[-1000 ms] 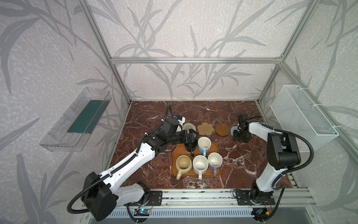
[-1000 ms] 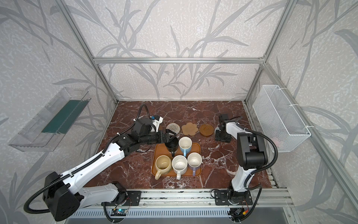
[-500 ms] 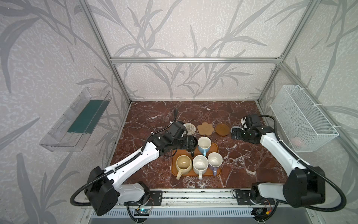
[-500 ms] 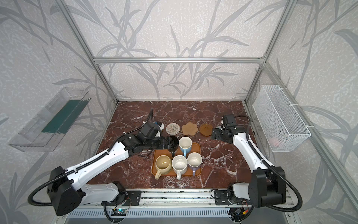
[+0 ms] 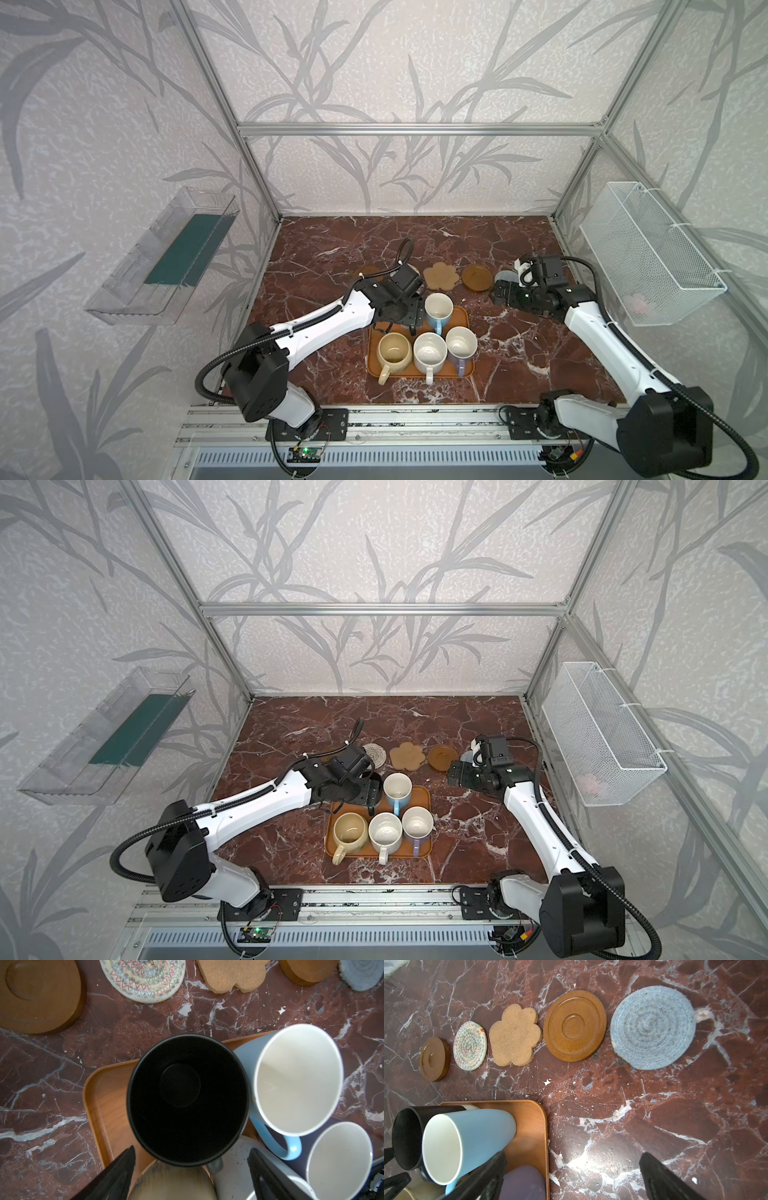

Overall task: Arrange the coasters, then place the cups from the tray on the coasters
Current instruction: 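Grasp the black mug rim with left gripper while right gripper draws back, then lift the black mug with left gripper toward right gripper while right gripper approaches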

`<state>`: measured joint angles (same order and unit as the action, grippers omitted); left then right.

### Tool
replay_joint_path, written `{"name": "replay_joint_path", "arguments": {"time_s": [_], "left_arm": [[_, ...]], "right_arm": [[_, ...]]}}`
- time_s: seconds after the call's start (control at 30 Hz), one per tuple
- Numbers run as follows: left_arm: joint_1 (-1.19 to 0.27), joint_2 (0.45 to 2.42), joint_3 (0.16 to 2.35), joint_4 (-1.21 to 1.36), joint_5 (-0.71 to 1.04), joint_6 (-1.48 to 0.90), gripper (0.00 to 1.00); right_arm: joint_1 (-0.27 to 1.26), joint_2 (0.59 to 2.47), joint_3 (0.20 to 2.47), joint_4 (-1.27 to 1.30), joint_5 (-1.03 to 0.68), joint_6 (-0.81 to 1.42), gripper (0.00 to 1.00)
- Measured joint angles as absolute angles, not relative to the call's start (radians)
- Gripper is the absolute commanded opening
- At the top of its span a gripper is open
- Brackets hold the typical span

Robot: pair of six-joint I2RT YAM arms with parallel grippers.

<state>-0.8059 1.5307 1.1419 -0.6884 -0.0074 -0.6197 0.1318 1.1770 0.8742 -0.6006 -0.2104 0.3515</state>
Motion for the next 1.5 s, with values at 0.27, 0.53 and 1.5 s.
{"name": "replay_joint_path", "arguments": {"time_s": [0.27,0.53,1.5], "left_arm": [[-0.815,1.578,1.142,-0.685,-0.019,-0.620,0.74],[-0.822,1.610,1.142,-0.680,-0.023,-0.623,0.61],[-0.823,1.619,1.136,-0.637,-0.052,-0.648,0.14]], "right_arm": [[0.132,1.156,0.863,-0.583,-0.254,0.352,0.99],[0.137,1.080,0.802,-0.495,-0.429,0.350,0.99],[0.186,1.067,0.739,-0.362,-0.472,0.396,0.99]]}}
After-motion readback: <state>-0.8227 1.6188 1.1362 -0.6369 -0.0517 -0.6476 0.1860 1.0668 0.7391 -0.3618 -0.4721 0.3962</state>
